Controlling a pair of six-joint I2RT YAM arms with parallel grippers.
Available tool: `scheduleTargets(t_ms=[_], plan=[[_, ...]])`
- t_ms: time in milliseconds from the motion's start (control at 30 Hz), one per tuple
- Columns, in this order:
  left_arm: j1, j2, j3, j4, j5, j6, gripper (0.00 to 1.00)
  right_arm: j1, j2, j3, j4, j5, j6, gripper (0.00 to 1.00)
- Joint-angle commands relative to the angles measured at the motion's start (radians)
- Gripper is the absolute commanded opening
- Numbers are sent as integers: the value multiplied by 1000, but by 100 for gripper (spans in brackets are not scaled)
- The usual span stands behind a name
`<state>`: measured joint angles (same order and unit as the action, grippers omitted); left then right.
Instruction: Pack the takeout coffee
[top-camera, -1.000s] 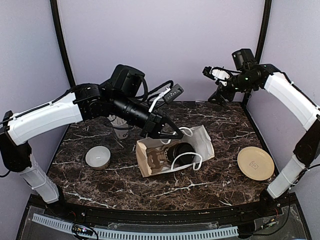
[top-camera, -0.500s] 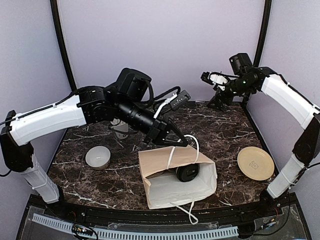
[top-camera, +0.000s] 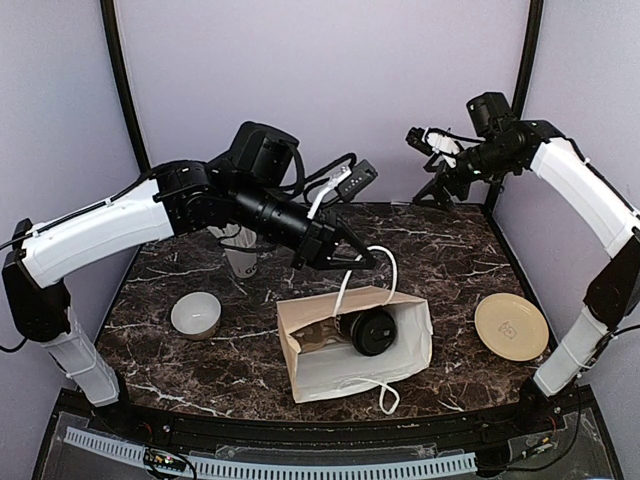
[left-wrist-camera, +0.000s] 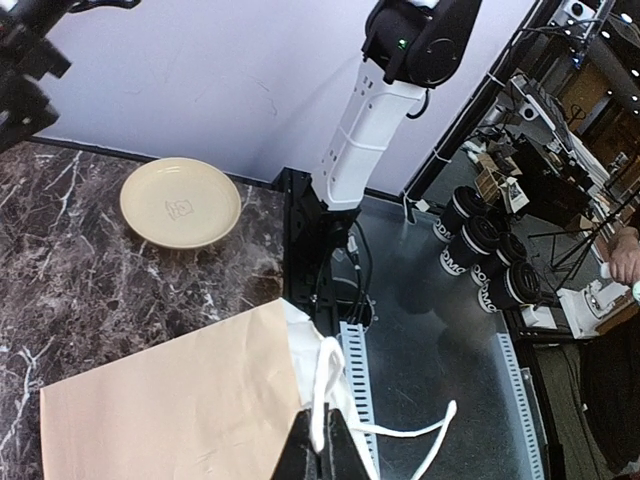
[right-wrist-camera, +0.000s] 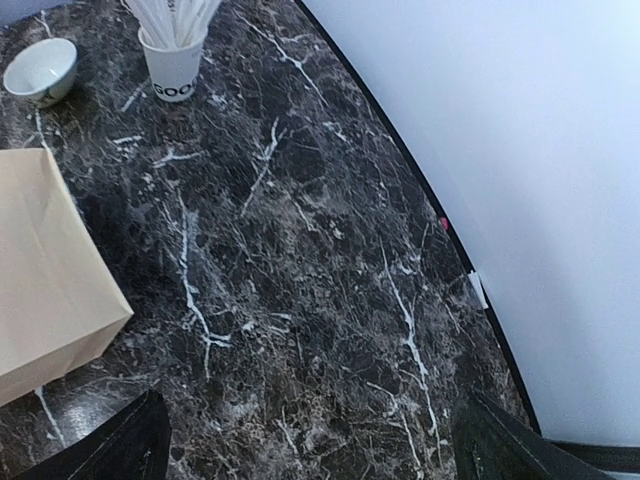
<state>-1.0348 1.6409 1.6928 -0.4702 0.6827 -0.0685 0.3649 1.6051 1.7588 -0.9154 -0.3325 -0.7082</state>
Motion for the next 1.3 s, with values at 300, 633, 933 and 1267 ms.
scheduleTargets(t_ms=[300, 633, 933, 1267], plan=[[140, 37, 124, -59, -113, 92, 0, -10, -31, 53, -168, -227, -66, 98], [233, 145, 283, -170, -174, 172, 0, -11, -66, -37, -100, -190, -37, 98], [254, 189, 346, -169, -329, 189, 6, -11, -82, -88, -67, -184, -22, 98], [258, 105, 378, -244, -487, 210, 57, -30, -86, -102, -26, -178, 17, 98]])
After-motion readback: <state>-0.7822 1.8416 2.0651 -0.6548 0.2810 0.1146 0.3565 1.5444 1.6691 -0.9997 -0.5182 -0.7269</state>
